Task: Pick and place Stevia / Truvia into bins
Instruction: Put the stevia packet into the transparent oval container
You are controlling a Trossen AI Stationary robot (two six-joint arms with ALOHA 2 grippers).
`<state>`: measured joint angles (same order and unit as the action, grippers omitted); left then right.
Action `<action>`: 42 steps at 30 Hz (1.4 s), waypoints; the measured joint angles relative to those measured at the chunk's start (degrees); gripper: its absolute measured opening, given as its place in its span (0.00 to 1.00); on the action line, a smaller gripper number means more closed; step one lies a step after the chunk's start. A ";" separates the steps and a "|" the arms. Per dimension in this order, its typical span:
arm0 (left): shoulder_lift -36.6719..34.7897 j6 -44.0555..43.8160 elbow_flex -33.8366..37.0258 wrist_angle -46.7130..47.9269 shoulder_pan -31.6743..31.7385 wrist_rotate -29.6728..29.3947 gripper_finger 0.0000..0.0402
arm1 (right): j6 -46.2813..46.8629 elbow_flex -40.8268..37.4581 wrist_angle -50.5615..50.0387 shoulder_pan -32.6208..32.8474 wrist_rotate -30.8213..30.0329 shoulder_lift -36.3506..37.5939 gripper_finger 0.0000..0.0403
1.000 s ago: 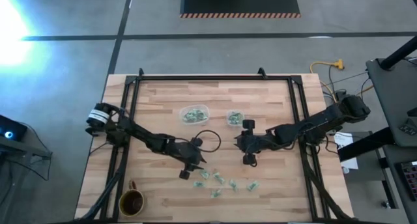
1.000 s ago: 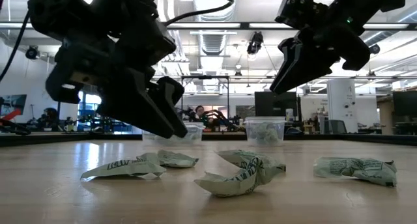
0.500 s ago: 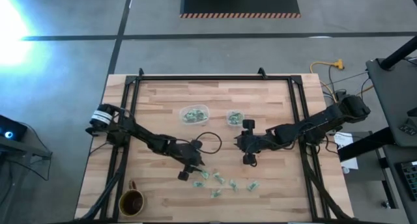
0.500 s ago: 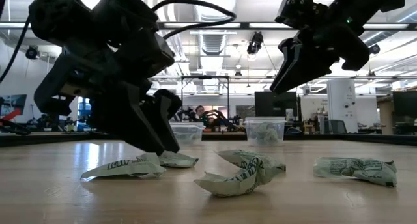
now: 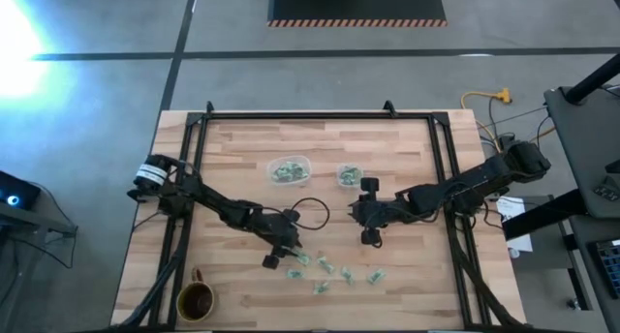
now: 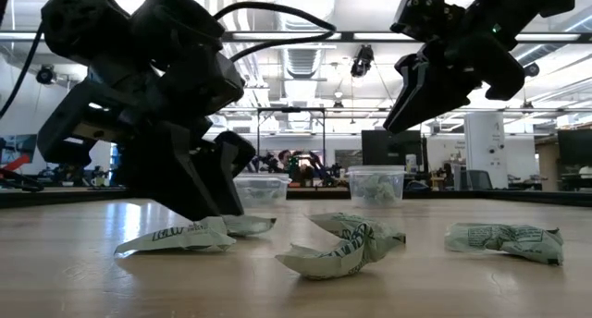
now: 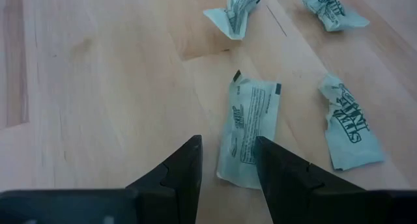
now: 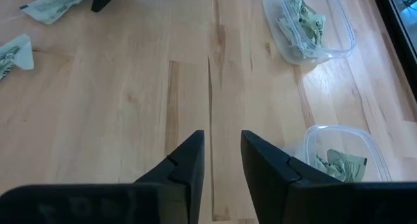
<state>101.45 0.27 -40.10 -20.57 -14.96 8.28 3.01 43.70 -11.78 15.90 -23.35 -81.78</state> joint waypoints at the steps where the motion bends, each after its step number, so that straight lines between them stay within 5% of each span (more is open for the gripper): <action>1: 0.00 0.00 0.00 0.02 0.00 0.01 0.31 | 0.00 0.00 -0.02 0.00 0.00 0.00 0.22; 8: 0.00 0.08 -0.03 0.17 0.00 -0.04 0.28 | 0.02 0.00 -0.02 0.00 0.00 0.00 0.21; 15: -0.02 3.51 -0.15 0.60 -0.03 0.27 0.04 | 0.00 0.00 -0.02 0.00 0.00 0.00 0.21; 19: -0.02 5.90 -0.40 0.67 -0.03 -0.30 0.02 | 0.00 0.00 -0.02 0.00 0.00 0.00 0.20; 38: -10.48 15.71 -0.79 6.17 0.00 -34.72 0.03 | -0.16 -0.24 0.04 0.00 -0.13 0.00 0.19; 42: -13.97 15.54 -0.79 9.79 0.28 -37.20 0.03 | -0.16 -0.26 0.09 -0.02 -0.13 0.00 0.17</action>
<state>87.48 15.81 -40.88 -10.78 -14.68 -28.93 2.85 43.44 -11.68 15.88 -23.49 -81.78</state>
